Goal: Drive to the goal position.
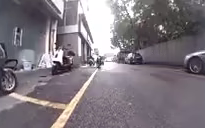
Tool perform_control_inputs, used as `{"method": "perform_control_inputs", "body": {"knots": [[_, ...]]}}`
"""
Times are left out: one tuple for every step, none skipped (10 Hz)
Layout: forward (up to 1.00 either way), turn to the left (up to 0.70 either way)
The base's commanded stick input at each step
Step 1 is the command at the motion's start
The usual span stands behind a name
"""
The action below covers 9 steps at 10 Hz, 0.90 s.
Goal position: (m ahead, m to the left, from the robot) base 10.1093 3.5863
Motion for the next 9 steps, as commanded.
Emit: {"method": "perform_control_inputs", "body": {"knots": [[0.45, 0.00], [0.45, 0.00], [0.45, 0.00], [0.45, 0.00], [0.45, 0.00], [0.45, 0.00], [0.45, 0.00], [0.45, 0.00], [0.45, 0.00]]}}
